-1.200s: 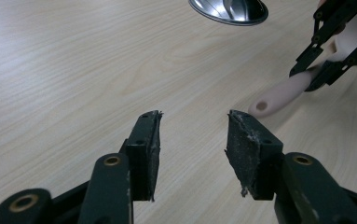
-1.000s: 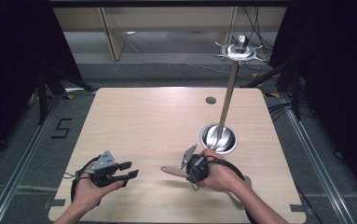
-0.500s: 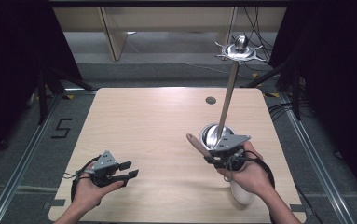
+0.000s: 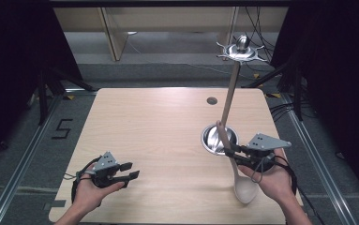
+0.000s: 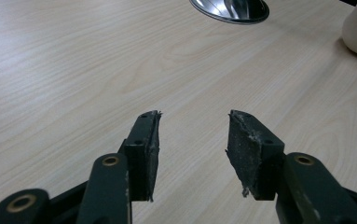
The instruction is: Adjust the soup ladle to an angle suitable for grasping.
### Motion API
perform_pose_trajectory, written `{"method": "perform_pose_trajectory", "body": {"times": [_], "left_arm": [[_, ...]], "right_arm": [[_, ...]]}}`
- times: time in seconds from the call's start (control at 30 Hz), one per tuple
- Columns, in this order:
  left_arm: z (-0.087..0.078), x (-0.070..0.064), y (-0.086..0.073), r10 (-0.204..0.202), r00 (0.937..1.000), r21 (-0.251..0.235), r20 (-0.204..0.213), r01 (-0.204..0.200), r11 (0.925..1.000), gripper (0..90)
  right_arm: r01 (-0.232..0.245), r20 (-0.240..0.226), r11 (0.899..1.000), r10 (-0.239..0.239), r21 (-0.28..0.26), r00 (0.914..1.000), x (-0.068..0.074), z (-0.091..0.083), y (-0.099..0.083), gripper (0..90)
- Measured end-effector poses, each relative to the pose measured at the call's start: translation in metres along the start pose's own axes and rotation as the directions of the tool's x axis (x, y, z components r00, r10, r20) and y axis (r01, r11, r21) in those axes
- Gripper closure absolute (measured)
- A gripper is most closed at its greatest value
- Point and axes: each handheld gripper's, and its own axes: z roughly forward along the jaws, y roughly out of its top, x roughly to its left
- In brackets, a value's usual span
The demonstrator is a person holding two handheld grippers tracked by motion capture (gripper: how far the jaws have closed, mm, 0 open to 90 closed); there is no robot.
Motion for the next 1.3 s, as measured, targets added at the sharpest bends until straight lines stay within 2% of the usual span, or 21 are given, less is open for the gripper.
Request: {"method": "perform_pose_trajectory", "body": {"times": [0.03, 0.07, 0.13, 0.23, 0.37, 0.4, 0.43, 0.57, 0.6, 0.63, 0.67, 0.73, 0.8, 0.87, 0.97, 1.03, 1.07, 1.13, 1.17, 1.27, 1.3], "left_arm": [[0.000, 0.001, 0.000, 0.006, 1.0000, 0.005, 0.005, -0.006, 1.0000, 52.9], [0.000, 0.001, 0.000, 0.005, 1.0000, 0.005, 0.004, -0.005, 1.0000, 52.9], [0.000, 0.001, 0.000, 0.005, 1.0000, 0.005, 0.003, -0.005, 1.0000, 52.9], [0.000, 0.001, 0.000, 0.005, 1.0000, 0.012, 0.008, -0.005, 0.9999, 52.8], [0.000, 0.001, 0.000, 0.005, 1.0000, 0.012, 0.008, -0.006, 0.9999, 52.8], [0.000, 0.001, 0.000, 0.005, 1.0000, 0.012, 0.008, -0.005, 0.9999, 52.8], [0.000, 0.001, 0.000, 0.006, 1.0000, 0.012, 0.007, -0.006, 0.9999, 52.8], [0.000, 0.001, 0.000, 0.006, 1.0000, 0.012, 0.007, -0.006, 0.9999, 52.8], [0.000, 0.001, 0.000, 0.006, 1.0000, 0.013, 0.006, -0.006, 0.9999, 52.8], [0.000, 0.001, 0.000, 0.006, 1.0000, 0.013, 0.007, -0.006, 0.9999, 52.8], [0.000, 0.001, 0.000, 0.006, 1.0000, 0.012, 0.006, -0.006, 0.9999, 52.7], [0.000, 0.001, 0.000, 0.006, 1.0000, 0.012, 0.006, -0.006, 0.9999, 52.8], [0.000, 0.001, 0.000, 0.005, 1.0000, 0.006, 0.004, -0.005, 1.0000, 52.7], [0.000, 0.000, 0.000, -0.008, 1.0000, 0.000, 0.001, 0.008, 1.0000, 52.7], [-0.001, 0.001, 0.000, 0.003, 1.0000, 0.006, 0.001, -0.003, 1.0000, 52.7], [0.000, 0.000, 0.001, -0.006, 1.0000, -0.005, 0.006, 0.006, 1.0000, 52.7], [0.000, -0.001, 0.001, 0.001, 1.0000, 0.001, 0.008, -0.001, 1.0000, 52.7], [0.000, 0.000, 0.002, 0.002, 0.9998, 0.002, 0.018, -0.002, 1.0000, 52.6], [0.000, 0.000, 0.002, 0.005, 0.9998, 0.004, 0.020, -0.005, 1.0000, 52.6], [0.002, -0.002, 0.003, 0.001, 0.9998, -0.002, 0.021, -0.001, 1.0000, 52.6], [0.003, -0.002, 0.004, 0.011, 0.9995, -0.007, 0.028, -0.011, 0.9999, 52.6]], "right_arm": [[0.015, 0.010, 1.000, -0.014, -0.021, 0.9998, -0.003, -0.002, -0.001, 73.8], [0.000, 0.026, 0.998, 0.001, -0.056, 0.9997, -0.004, -0.005, -0.003, 73.8], [-0.001, 0.036, 0.998, 0.003, -0.059, 0.9994, -0.006, -0.008, -0.003, 73.8], [0.000, 0.071, 0.994, 0.008, -0.108, 0.9974, -0.010, -0.015, -0.004, 73.8], [-0.008, 0.092, 0.990, 0.021, -0.140, 0.9955, -0.012, -0.020, -0.005, 73.8], [-0.032, 0.100, 0.987, 0.048, -0.156, 0.9938, -0.011, -0.022, -0.005, 73.8], [-0.029, 0.110, 0.982, 0.050, -0.186, 0.9927, -0.014, -0.025, -0.004, 73.8], [-0.010, 0.143, 0.976, 0.042, -0.217, 0.9888, -0.018, -0.030, -0.002, 73.8], [-0.026, 0.140, 0.971, 0.060, -0.237, 0.9883, -0.018, -0.031, 0.000, 73.8], [-0.008, 0.148, 0.971, 0.044, -0.238, 0.9880, -0.020, -0.032, 0.001, 73.8], [-0.031, 0.148, 0.967, 0.070, -0.253, 0.9865, -0.020, -0.034, 0.005, 73.8], [-0.019, 0.159, 0.968, 0.060, -0.250, 0.9854, -0.021, -0.035, 0.007, 73.8], [-0.021, 0.175, 0.964, 0.070, -0.267, 0.9821, -0.022, -0.038, 0.012, 73.8], [-0.008, 0.176, 0.963, 0.057, -0.270, 0.9828, -0.024, -0.039, 0.014, 73.8], [-0.013, 0.178, 0.957, 0.067, -0.289, 0.9818, -0.025, -0.040, 0.017, 73.8], [-0.009, 0.180, 0.954, 0.065, -0.300, 0.9816, -0.027, -0.043, 0.019, 73.8], [-0.035, 0.181, 0.951, 0.095, -0.306, 0.9788, -0.026, -0.046, 0.020, 73.8], [-0.044, 0.188, 0.952, 0.105, -0.303, 0.9765, -0.026, -0.047, 0.021, 73.8], [-0.044, 0.191, 0.948, 0.108, -0.316, 0.9756, -0.027, -0.050, 0.021, 73.8], [-0.037, 0.192, 0.946, 0.104, -0.322, 0.9760, -0.030, -0.052, 0.022, 73.8], [-0.034, 0.215, 0.944, 0.109, -0.328, 0.9705, -0.032, -0.054, 0.022, 73.8]]}}
